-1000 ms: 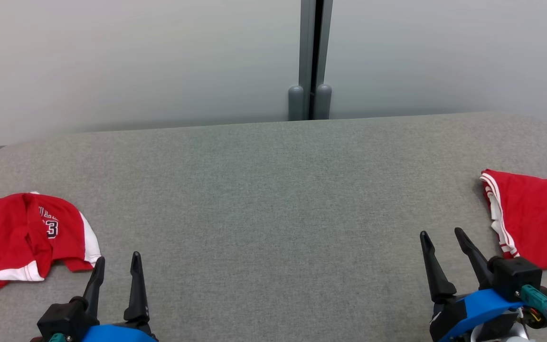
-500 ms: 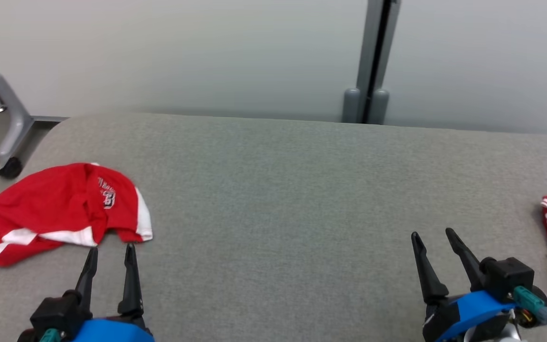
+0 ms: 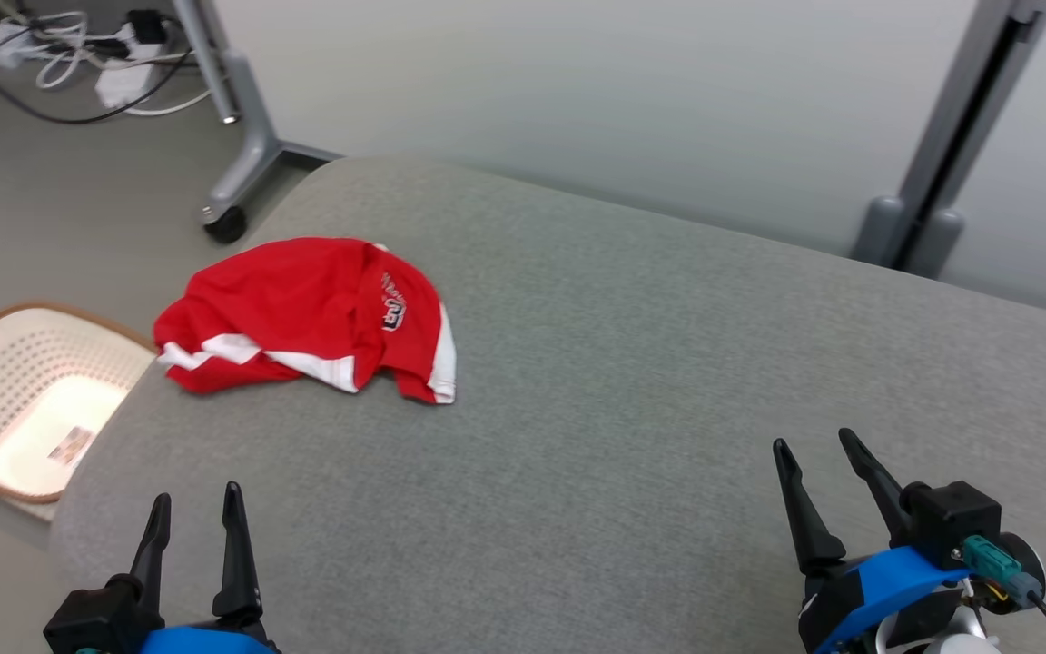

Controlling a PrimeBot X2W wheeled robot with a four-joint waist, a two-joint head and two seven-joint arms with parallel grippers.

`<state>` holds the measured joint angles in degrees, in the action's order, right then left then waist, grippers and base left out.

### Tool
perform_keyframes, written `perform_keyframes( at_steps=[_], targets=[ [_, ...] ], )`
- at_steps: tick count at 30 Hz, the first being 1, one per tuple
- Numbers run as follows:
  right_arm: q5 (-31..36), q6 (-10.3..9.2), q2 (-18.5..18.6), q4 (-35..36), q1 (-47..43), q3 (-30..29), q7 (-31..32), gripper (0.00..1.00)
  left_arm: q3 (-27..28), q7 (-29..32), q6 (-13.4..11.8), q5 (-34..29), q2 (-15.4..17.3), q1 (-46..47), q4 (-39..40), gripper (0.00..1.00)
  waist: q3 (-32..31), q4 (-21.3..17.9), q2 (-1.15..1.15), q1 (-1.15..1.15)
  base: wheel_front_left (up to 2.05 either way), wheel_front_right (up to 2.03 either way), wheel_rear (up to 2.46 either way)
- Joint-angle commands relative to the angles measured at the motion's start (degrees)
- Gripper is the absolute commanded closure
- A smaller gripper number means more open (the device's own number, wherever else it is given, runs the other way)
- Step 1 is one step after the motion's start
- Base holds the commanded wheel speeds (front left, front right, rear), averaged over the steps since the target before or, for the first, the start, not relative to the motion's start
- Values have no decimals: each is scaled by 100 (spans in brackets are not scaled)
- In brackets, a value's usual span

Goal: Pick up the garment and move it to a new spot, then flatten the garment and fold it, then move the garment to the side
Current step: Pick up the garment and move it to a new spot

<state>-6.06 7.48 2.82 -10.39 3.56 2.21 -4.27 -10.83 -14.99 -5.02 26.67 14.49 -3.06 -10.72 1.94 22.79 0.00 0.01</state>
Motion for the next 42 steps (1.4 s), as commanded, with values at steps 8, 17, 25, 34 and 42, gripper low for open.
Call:
perform_keyframes(
  at_steps=[8, 17, 25, 34, 42],
  targets=[
    [-16, 4, 13, -14, -1, -2, 39, 0, 35, -24, -69, 7, 25, -133, 124, 0, 109, 414, 0, -1, 0, 0, 0],
    [13, 4, 12, 71, -109, -57, 59, 0, 0, 138, 85, 92, 130, 194, 214, 0, 140, 422, 0, -1, 0, 0, 0],
    [125, 4, 70, 410, 151, 16, 186, 0, 323, 1193, 283, 530, 599, 1698, -97, 0, 637, 136, 0, -1, 0, 0, 0],
    [218, 4, 227, 961, 617, 306, 385, 0, 858, 2155, 387, 1175, 1112, 3350, -1539, 0, 1636, -710, 0, -1, 0, 0, 0],
    [219, 4, 448, 1403, 866, 488, 571, 0, 1134, 3155, 98, 1491, 1641, 3681, -2455, 0, 2554, -1535, 0, -1, 0, 0, 0]
  ],
)
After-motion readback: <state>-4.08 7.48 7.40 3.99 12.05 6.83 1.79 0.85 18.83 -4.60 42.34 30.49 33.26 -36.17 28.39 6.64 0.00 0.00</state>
